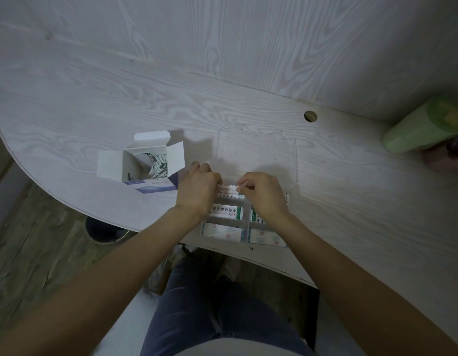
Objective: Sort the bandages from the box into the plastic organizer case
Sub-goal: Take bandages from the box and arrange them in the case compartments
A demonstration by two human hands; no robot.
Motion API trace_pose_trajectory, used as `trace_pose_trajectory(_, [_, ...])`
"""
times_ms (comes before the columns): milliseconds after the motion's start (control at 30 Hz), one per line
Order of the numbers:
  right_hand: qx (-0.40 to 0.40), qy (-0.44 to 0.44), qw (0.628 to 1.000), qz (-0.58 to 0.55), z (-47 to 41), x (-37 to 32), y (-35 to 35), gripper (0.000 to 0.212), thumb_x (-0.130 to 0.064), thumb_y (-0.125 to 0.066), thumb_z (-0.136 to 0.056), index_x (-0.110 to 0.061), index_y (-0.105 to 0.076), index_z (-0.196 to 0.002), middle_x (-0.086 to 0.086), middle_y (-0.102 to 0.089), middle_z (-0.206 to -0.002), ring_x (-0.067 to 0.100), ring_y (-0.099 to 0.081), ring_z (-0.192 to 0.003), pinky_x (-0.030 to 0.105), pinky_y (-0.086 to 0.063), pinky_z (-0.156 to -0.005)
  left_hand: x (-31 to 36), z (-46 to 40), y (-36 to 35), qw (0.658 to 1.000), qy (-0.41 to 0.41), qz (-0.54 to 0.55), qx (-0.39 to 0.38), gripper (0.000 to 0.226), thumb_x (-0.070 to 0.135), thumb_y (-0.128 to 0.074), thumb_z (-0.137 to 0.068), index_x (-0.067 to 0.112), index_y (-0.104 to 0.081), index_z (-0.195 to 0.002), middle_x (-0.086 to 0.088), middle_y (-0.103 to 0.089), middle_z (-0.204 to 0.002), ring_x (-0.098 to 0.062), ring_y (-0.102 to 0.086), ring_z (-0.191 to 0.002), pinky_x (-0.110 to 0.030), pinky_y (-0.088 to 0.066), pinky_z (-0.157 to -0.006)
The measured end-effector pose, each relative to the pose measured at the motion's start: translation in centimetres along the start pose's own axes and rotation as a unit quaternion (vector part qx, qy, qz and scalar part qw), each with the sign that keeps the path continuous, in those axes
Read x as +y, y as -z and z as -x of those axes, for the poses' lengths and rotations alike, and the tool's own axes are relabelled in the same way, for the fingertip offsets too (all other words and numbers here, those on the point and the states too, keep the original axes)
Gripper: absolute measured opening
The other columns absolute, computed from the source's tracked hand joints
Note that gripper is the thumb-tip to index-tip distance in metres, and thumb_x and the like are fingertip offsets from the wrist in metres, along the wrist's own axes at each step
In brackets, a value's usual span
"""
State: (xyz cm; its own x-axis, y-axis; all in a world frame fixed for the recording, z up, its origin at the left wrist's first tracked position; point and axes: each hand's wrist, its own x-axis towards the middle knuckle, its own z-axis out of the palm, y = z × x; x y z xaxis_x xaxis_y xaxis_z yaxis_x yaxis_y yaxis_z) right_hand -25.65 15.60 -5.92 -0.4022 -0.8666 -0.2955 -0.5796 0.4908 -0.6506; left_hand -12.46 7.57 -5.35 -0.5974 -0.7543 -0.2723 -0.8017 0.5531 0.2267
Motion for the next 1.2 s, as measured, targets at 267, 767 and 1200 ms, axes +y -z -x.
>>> trace_pose_trajectory(267, [-0.015, 0.003, 0.989, 0.146, 0.1, -0.5, -0.1, 0.020, -0.030, -0.060, -0.092, -0.019, -0.069, -0.106, 0.001, -0.054, -0.109, 0.018, -0.057, -0.098, 0.029, -0.046, -0.076, 0.1, -0.3, -0.5, 0.998, 0.000, -0.068, 0.002, 0.024, 0.016, -0.059, -0.090, 0.018, -0.068, -0.112, -0.007, -0.050, -0.111, -0.028, -0.041, -0.112, -0.038, -0.041, -0.089])
trace_pose_trajectory(767, [-0.012, -0.071, 0.979, 0.188, 0.4, -1.4, 0.7, 0.038, -0.026, -0.042, -0.098, -0.009, -0.052, -0.066, 0.001, -0.052, -0.066, 0.017, -0.049, -0.057, 0.025, -0.033, -0.050, -0.1, -0.2, -0.9, 0.997, 0.008, -0.080, 0.007, 0.025, 0.016, -0.059, -0.090, 0.016, -0.065, -0.115, -0.010, -0.048, -0.114, -0.029, -0.041, -0.113, -0.036, -0.038, -0.092])
trace_pose_trajectory(1200, [-0.065, -0.132, 0.989, 0.001, 0.4, -1.6, 1.2, 0.041, -0.031, -0.038, -0.099, -0.008, -0.049, -0.068, 0.016, -0.071, -0.076, 0.022, -0.056, -0.056, 0.034, -0.052, -0.070, 0.0, 1.2, 0.4, 1.000, -0.020, -0.008, 0.013, 0.037, 0.019, -0.057, -0.090, 0.016, -0.053, -0.127, -0.010, -0.047, -0.120, -0.028, -0.039, -0.118, -0.040, -0.038, -0.095])
